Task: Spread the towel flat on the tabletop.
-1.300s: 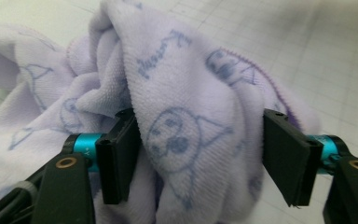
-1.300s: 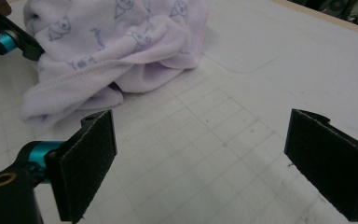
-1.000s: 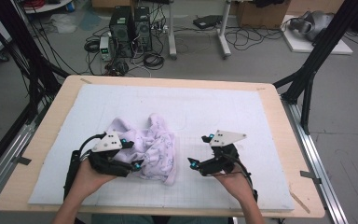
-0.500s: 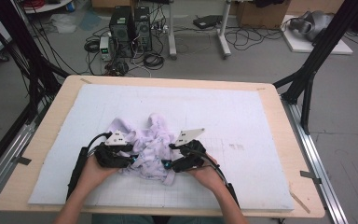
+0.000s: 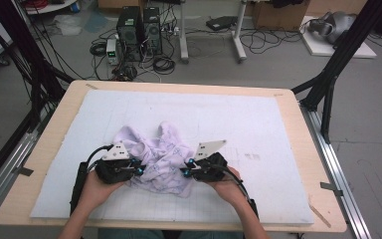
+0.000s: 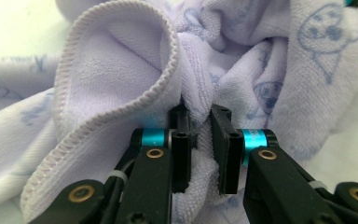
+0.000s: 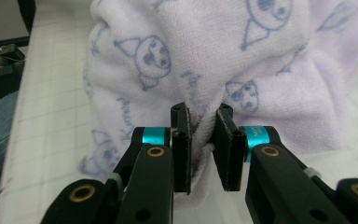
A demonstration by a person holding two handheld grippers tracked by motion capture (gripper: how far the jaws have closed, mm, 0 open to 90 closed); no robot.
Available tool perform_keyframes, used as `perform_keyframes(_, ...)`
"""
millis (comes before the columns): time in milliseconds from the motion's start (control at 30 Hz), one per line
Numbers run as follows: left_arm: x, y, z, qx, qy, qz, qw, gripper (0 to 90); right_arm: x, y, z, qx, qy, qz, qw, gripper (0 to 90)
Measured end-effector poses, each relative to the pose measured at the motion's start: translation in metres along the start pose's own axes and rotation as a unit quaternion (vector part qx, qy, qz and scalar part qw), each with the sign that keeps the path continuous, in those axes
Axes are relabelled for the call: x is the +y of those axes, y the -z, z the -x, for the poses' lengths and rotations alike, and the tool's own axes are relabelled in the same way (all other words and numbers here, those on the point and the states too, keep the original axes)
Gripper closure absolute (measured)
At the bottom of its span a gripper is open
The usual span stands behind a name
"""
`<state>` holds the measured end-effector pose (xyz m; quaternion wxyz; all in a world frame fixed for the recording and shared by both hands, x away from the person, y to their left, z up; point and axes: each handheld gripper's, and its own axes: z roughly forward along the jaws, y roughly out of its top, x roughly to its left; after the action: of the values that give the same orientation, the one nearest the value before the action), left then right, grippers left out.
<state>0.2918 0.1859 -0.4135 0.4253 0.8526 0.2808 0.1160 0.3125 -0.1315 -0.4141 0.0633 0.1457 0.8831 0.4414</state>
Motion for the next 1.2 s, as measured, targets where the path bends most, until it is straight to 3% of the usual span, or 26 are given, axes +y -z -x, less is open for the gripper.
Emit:
perform_keyframes(100,0.001,0.01,0.013,-0.01,-0.004,0.021,0.9997,79.2,-0.001,0.023,-0.005,-0.003,0.004,0.01,0.9999,78.9)
perform_keyframes(233,0.0,0.016,0.025,-0.021,-0.009,0.03,0.9993,79.1,-0.003,0.043,-0.013,-0.007,0.007,0.013,0.9999,78.9)
perform_keyframes(333,-0.006,0.018,0.037,-0.029,-0.016,0.025,0.9991,79.1,-0.014,0.057,-0.028,-0.006,0.01,-0.003,0.9999,78.9)
perform_keyframes(467,-0.016,0.017,0.046,-0.039,-0.021,0.008,0.999,78.6,-0.03,0.058,-0.038,0.002,0.001,-0.018,0.9998,78.7)
perform_keyframes(533,-0.018,0.017,0.047,-0.044,-0.016,0.005,0.9989,75.0,-0.038,0.055,-0.041,0.006,-0.005,-0.023,0.9997,77.4)
perform_keyframes(600,-0.016,0.022,0.045,-0.04,-0.01,0.013,0.9991,61.2,-0.041,0.056,-0.039,0.016,-0.018,-0.016,0.9996,69.2)
perform_keyframes(700,-0.012,0.029,0.043,-0.038,-0.006,0.022,0.999,49.7,-0.036,0.066,-0.034,0.012,-0.025,0.008,0.9996,56.9)
perform_keyframes(767,-0.006,0.037,0.04,-0.032,-0.004,0.036,0.9989,47.0,-0.033,0.071,-0.032,0.009,-0.029,0.017,0.9994,54.6)
perform_keyframes(867,0.005,0.042,0.034,-0.021,-0.011,0.041,0.9989,40.6,-0.022,0.081,-0.023,-0.013,-0.027,0.039,0.9988,48.5)
perform_keyframes(967,0.015,0.038,0.027,-0.015,-0.01,0.045,0.9988,38.2,-0.018,0.077,-0.017,-0.019,-0.026,0.038,0.9988,45.5)
perform_keyframes(1033,0.02,0.03,0.023,-0.018,-0.003,0.044,0.9989,34.7,-0.016,0.061,-0.006,-0.018,-0.028,0.02,0.9992,41.9)
perform_keyframes(1133,0.024,0.013,0.018,-0.012,-0.004,0.027,0.9996,33.8,-0.017,0.047,0.002,-0.018,-0.033,0.002,0.9993,40.1)
perform_keyframes(1200,0.024,0.002,0.016,-0.011,-0.008,0.008,0.9999,32.6,-0.022,0.028,0.011,-0.013,-0.041,-0.027,0.9987,41.7)
